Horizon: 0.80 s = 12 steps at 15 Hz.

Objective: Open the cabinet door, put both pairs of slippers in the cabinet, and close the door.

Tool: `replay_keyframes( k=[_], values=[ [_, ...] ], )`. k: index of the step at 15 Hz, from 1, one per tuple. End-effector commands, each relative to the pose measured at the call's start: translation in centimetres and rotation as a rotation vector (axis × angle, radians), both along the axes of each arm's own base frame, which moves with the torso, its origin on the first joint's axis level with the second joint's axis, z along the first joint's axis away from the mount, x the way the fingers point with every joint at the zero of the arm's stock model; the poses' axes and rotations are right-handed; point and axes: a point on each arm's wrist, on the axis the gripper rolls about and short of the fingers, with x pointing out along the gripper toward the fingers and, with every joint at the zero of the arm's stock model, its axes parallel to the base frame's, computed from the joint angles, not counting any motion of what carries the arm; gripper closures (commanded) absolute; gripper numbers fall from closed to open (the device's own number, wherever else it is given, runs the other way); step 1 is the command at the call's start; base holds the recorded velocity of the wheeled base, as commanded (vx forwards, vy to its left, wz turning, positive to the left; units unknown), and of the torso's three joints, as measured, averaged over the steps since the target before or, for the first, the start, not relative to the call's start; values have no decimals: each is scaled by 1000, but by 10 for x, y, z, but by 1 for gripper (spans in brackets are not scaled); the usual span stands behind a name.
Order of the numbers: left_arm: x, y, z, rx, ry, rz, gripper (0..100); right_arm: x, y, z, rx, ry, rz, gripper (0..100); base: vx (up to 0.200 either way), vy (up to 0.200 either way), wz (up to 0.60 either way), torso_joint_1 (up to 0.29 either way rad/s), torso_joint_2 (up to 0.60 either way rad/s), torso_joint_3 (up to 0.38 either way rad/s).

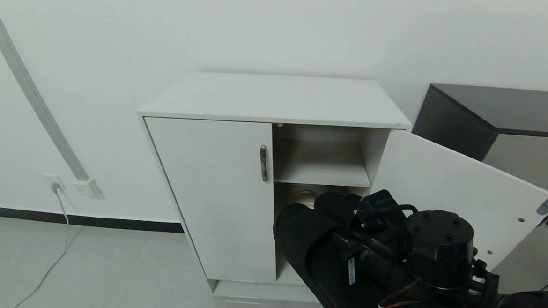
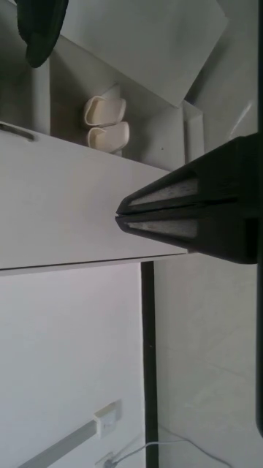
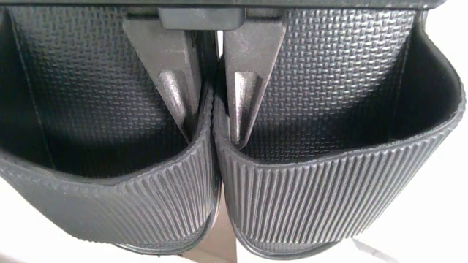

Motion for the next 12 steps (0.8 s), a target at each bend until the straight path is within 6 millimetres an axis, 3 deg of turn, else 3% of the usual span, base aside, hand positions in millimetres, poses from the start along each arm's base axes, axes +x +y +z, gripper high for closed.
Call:
replay_keyframes(
  k=[1,12],
  values=[
    [0,0,0,0,2,0,100,0,0,0,-1,1,0,100,0,0,0,-168,496,310],
    [0,0,0,0,2,0,100,0,0,1,4,-10,-2,100,0,0,0,-120,464,341]
  ],
)
